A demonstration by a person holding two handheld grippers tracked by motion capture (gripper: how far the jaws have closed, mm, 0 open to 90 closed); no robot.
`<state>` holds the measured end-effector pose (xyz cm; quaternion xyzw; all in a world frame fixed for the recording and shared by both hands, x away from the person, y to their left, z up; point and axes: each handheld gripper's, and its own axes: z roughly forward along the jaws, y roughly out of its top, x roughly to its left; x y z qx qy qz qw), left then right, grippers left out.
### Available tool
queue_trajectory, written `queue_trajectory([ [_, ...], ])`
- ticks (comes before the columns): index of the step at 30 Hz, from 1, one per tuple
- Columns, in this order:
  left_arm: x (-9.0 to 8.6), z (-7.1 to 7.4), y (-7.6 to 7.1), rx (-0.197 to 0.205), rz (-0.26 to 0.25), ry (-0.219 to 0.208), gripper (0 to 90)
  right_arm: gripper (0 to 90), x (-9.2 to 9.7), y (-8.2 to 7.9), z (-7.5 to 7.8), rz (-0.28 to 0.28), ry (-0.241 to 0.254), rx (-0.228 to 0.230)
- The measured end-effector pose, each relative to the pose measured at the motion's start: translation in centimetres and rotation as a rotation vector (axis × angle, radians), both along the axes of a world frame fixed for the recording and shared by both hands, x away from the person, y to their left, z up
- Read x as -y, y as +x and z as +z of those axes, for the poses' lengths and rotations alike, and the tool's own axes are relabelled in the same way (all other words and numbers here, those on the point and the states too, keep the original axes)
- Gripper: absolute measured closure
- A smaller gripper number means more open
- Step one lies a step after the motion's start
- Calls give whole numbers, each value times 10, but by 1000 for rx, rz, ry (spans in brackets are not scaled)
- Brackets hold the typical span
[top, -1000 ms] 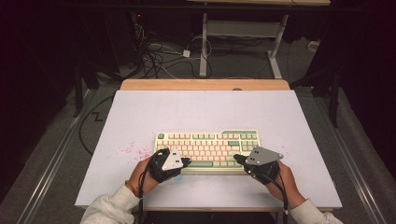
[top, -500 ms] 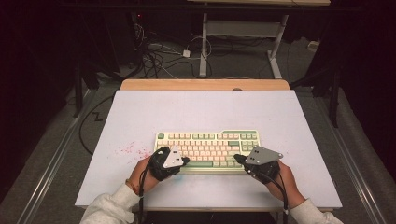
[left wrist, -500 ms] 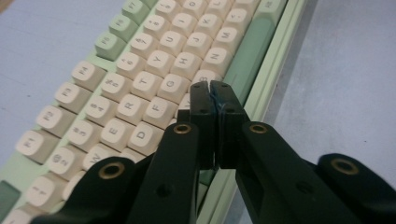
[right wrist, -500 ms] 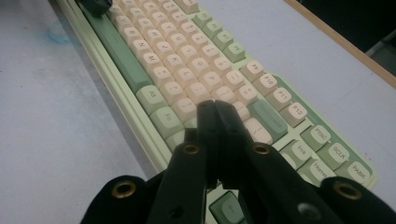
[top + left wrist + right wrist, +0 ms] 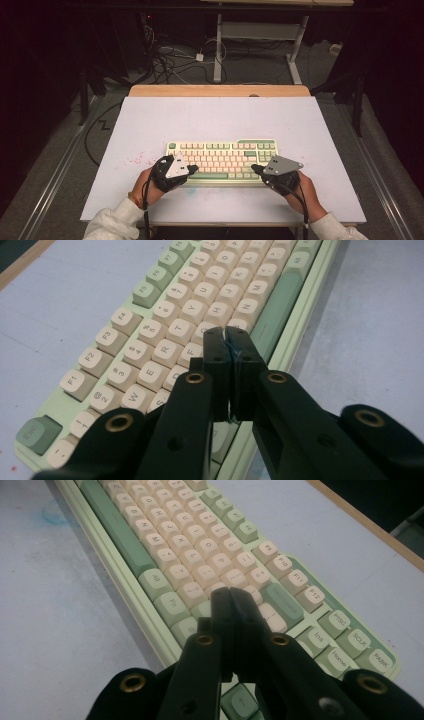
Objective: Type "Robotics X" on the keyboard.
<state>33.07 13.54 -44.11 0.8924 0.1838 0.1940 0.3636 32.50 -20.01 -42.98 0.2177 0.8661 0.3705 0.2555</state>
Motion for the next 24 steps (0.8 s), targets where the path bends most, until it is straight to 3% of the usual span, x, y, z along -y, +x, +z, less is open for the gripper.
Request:
queue_trajectory([
  [24,-10,2,3,6,23,0,864,900,-4,7,-4,2,-21,-17],
])
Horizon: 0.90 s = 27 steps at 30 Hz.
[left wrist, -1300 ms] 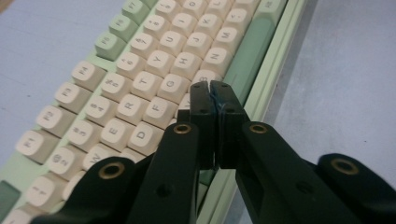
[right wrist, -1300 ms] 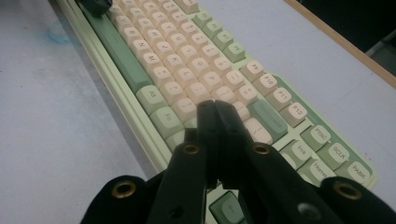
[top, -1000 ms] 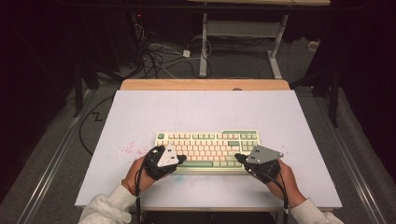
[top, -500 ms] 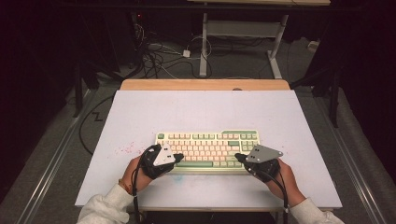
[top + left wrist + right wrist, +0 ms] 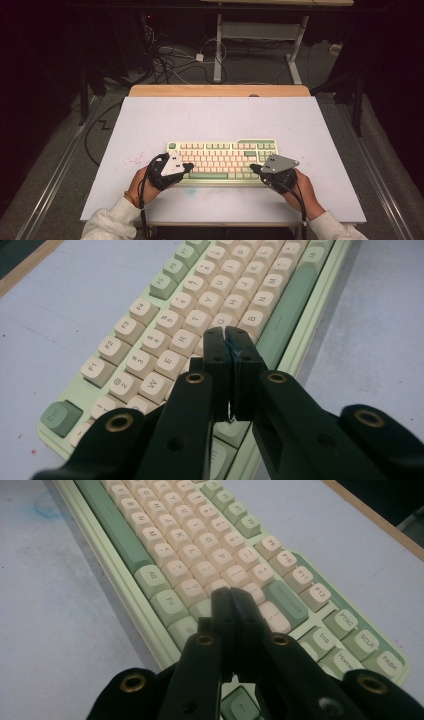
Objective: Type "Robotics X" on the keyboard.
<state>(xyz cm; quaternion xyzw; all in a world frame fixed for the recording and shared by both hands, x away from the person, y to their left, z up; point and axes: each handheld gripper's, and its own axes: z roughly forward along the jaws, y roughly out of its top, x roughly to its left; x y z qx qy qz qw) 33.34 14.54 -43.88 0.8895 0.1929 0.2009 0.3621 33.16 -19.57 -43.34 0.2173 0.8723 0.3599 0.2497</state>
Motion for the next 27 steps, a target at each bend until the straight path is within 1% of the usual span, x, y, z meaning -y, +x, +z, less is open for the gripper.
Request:
queue_trajectory([
  [7,-1,1,0,0,4,-1,864,900,-3,2,-3,5,-12,-10],
  [12,-3,2,0,2,7,2,865,900,-4,5,-7,1,-30,-24],
  [17,-5,2,2,3,17,-2,865,900,-5,8,-10,-9,-37,-30],
  [20,-6,2,3,7,17,3,865,900,-5,10,-12,-12,-45,-30],
  [27,-7,2,4,7,27,-2,865,900,-8,11,-15,-9,-69,-40],
])
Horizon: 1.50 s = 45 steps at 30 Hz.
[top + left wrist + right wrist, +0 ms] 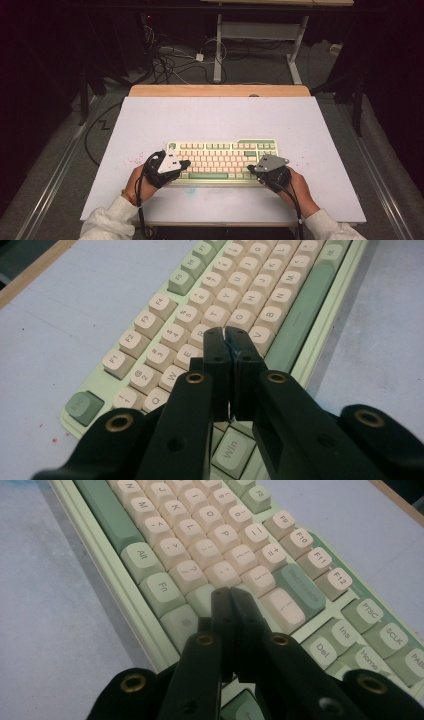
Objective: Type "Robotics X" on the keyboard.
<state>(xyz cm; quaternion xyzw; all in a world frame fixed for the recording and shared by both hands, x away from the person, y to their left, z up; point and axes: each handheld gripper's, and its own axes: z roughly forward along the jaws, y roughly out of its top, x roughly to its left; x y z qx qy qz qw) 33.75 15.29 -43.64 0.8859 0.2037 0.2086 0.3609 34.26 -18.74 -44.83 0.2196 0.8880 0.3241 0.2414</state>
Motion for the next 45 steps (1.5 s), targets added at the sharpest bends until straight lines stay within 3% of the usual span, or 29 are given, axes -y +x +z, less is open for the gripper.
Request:
queue_trajectory([
  [10,0,1,0,2,2,1,866,900,0,3,-2,-13,-5,-7],
  [14,0,1,0,2,4,1,867,900,1,5,-3,-12,-8,-30],
  [29,-5,7,2,1,12,-8,866,900,2,4,-4,-13,-6,-25],
  [45,4,-5,12,-32,15,30,865,900,3,5,-4,-7,-5,-29],
])
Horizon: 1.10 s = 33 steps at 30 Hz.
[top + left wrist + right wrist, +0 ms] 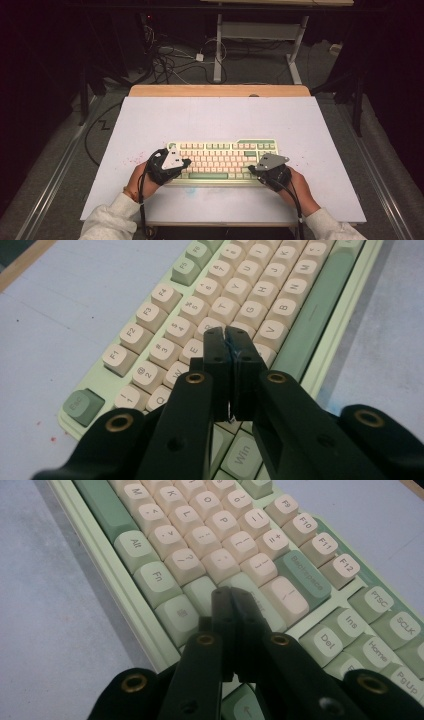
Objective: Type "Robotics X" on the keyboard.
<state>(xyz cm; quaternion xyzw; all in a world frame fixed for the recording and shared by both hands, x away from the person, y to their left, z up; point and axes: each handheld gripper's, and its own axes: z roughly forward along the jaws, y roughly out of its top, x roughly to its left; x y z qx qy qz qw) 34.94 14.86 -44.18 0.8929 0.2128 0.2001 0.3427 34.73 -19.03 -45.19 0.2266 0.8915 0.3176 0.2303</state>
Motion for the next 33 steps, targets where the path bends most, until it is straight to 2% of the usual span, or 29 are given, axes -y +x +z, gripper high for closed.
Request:
queue_trajectory([
  [11,8,-8,-1,-11,-19,29,865,900,0,0,0,4,-3,2],
  [26,10,-9,0,-14,-23,43,865,900,0,-1,0,2,-2,3],
  [28,10,-13,1,-31,-29,60,865,900,0,-1,0,1,-4,4],
  [30,10,-15,3,-50,-29,50,871,900,0,0,0,5,-6,5],
  [32,10,-14,3,-37,-20,66,868,900,0,0,0,4,-7,5],
  [33,10,-14,3,-35,-18,59,866,900,0,-1,0,2,-6,6],
])
